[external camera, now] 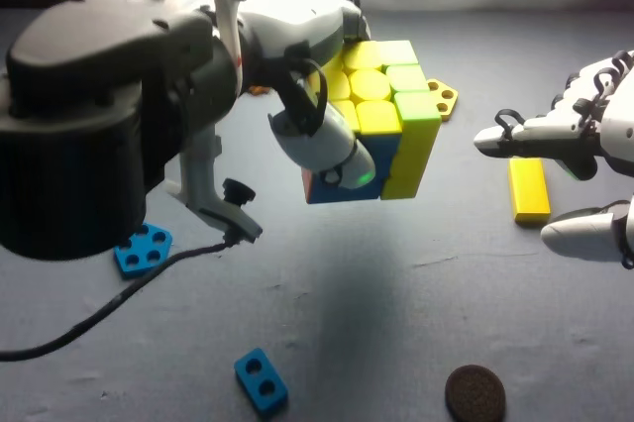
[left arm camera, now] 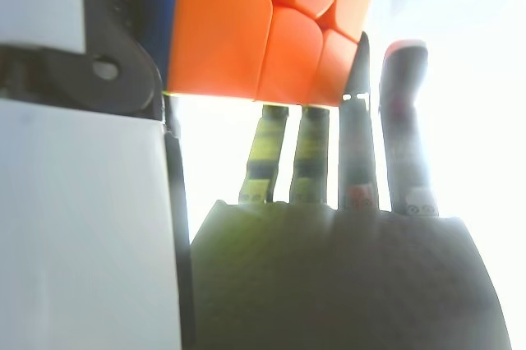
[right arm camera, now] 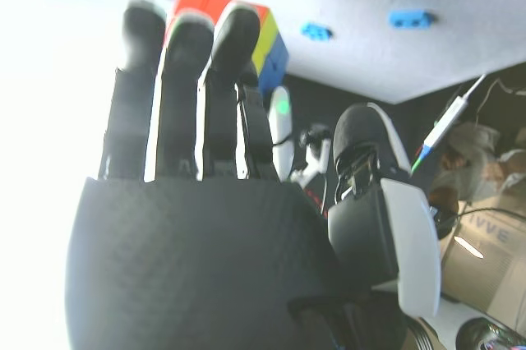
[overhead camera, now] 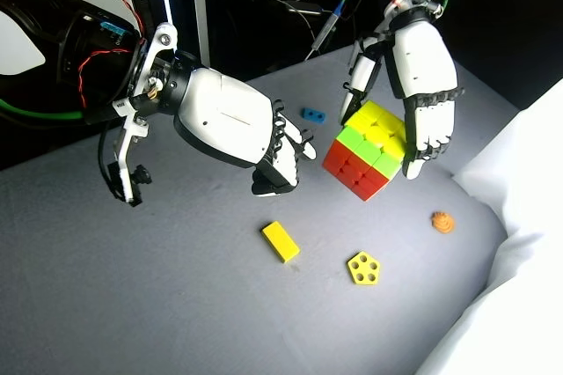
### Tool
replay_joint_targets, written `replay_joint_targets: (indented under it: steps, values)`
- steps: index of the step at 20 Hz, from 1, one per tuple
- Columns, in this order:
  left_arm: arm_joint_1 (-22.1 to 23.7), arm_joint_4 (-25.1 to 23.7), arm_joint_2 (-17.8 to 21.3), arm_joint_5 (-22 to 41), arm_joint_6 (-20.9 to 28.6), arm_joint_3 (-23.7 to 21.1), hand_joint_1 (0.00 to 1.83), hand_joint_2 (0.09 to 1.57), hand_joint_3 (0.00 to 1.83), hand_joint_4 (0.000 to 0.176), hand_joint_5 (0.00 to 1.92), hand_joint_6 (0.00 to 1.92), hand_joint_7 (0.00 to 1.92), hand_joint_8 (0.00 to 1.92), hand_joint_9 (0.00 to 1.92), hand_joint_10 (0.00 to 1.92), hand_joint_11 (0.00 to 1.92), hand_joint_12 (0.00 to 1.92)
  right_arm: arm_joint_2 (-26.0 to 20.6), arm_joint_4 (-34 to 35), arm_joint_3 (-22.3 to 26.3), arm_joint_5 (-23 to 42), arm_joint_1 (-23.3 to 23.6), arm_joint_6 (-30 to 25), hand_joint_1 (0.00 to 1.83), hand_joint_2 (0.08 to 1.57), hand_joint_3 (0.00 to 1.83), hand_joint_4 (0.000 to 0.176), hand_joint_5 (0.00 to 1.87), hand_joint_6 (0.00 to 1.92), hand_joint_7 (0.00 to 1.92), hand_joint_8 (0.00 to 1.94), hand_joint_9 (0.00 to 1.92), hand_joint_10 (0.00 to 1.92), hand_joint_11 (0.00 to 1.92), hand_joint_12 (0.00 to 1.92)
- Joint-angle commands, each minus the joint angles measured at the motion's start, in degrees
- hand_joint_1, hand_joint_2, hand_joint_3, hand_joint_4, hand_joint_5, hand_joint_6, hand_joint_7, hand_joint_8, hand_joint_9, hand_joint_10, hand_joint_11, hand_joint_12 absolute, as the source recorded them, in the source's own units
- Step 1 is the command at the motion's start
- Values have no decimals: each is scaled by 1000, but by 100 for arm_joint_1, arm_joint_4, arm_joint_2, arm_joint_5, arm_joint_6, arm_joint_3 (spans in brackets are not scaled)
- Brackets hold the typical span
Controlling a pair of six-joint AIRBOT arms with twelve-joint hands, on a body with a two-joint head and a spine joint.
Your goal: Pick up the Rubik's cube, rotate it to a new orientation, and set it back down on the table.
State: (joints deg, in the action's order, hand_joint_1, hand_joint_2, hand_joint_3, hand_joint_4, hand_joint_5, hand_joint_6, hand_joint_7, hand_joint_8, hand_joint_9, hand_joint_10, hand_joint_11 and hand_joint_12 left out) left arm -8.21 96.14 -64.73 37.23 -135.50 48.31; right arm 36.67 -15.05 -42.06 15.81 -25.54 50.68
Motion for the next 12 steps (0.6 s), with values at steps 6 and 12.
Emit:
replay_joint_targets:
  steps: [6,12]
  values:
    - [-326,-1299,62,-28,1107,-13,1053,1406,0,0,512,1586,487,1921,338,1921,348,1921,-26,64,-4,701,97,4,10,1298,4,0,235,6,548,1431,495,1883,456,1921]
    - [-766,-2046,61,-33,2011,23,1002,1433,8,0,448,1719,463,1920,329,1921,332,1921,-5,64,-1,701,93,5,39,1300,1,0,227,2,520,1436,462,1885,414,1921]
